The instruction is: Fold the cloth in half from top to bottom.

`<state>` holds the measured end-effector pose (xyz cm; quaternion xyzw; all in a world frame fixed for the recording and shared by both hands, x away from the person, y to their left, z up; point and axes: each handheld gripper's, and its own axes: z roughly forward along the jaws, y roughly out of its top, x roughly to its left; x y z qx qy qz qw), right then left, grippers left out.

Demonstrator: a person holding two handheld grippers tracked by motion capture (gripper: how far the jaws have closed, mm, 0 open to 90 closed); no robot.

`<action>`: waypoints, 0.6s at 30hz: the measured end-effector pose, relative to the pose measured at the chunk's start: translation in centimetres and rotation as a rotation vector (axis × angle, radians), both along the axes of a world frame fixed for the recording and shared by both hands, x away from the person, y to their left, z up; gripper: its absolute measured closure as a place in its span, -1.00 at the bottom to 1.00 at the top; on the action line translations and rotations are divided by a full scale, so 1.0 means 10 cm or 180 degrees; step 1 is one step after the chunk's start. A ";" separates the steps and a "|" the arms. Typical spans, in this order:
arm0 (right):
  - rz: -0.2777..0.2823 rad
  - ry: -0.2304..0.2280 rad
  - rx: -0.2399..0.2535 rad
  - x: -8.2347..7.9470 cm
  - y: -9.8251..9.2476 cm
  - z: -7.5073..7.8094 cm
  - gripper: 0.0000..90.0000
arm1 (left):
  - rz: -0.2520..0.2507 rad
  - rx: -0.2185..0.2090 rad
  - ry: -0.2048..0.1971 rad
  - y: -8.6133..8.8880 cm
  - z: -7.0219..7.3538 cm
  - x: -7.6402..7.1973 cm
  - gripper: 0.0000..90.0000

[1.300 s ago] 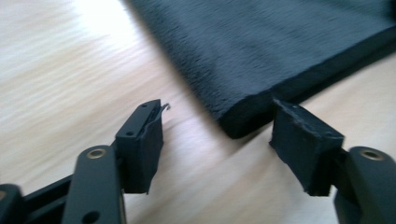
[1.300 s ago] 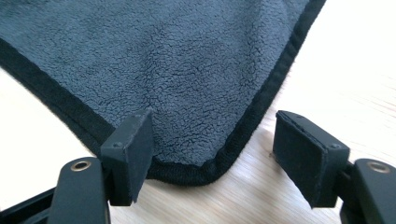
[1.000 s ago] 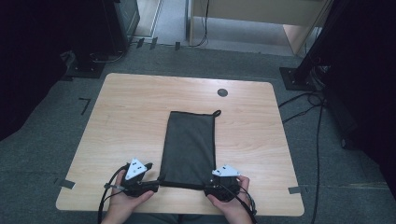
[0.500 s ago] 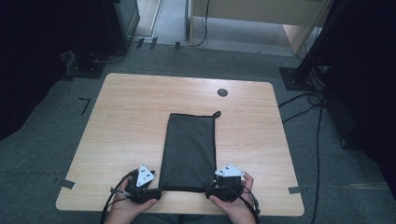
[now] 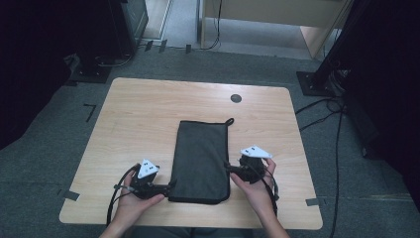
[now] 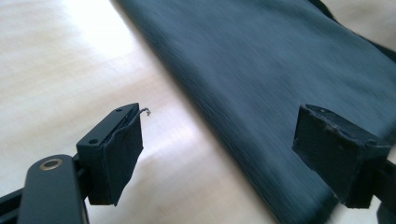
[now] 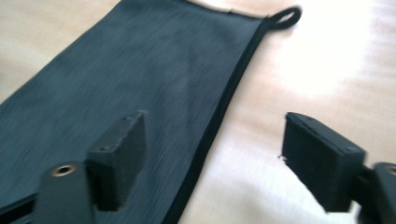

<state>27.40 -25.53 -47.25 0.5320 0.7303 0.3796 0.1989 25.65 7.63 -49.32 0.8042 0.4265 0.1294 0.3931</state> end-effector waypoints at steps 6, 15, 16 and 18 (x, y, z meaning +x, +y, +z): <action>-0.0162 0.0063 0.0225 0.54 -0.03 -0.11 -0.11 | 0.0214 -0.0054 0.0006 -0.04 0.02 0.47 -0.64; -0.0280 0.0201 0.0346 1.19 0.02 -0.31 0.02 | 0.0687 0.0123 -0.0042 -0.18 -0.03 1.17 -0.63; -0.0295 0.0223 0.0381 1.23 0.02 -0.32 0.02 | 0.0687 0.0123 -0.0042 -0.18 -0.03 1.17 -0.63; -0.0296 0.0231 0.0448 1.30 0.02 -0.35 0.03 | 0.0717 0.0113 0.0008 -0.23 -0.02 1.29 -0.61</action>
